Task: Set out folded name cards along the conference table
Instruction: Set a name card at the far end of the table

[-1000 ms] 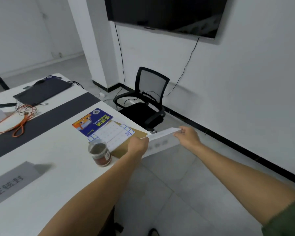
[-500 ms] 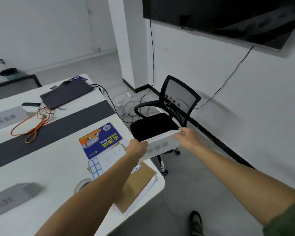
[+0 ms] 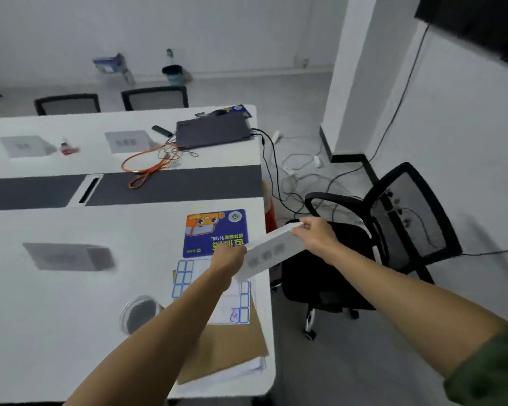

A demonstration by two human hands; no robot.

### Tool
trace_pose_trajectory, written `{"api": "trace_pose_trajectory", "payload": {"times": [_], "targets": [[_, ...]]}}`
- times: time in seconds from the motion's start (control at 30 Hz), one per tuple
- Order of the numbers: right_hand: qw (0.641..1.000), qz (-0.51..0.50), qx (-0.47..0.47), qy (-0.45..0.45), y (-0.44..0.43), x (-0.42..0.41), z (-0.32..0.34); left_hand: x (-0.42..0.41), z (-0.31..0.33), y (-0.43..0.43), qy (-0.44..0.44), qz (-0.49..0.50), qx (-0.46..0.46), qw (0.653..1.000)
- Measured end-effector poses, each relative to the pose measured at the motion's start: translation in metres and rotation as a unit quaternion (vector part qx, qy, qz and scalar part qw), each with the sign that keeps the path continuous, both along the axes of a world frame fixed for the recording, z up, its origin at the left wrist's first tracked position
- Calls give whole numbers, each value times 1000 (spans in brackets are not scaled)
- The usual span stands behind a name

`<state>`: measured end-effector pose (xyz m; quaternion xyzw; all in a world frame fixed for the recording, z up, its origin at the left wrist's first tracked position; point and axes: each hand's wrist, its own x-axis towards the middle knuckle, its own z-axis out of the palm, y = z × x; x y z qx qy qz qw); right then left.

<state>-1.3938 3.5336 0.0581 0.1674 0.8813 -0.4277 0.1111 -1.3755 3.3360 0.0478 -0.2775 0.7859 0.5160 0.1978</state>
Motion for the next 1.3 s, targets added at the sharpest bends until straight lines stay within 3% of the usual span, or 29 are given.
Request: {"api": "trace_pose_trajectory", "payload": {"times": [0.27,0.7,1.3], "targets": [[994,112,6,-10,-84,-100,-18,-53,-18,-74,32,113,27,993],[971,237,31,-9,-185,-230,-28,-116,-37,-136,-4,243,16,970],[946,321,-11,-34,-278,-424,-94,-270,-85,-166,-23,354,-10,935]]}}
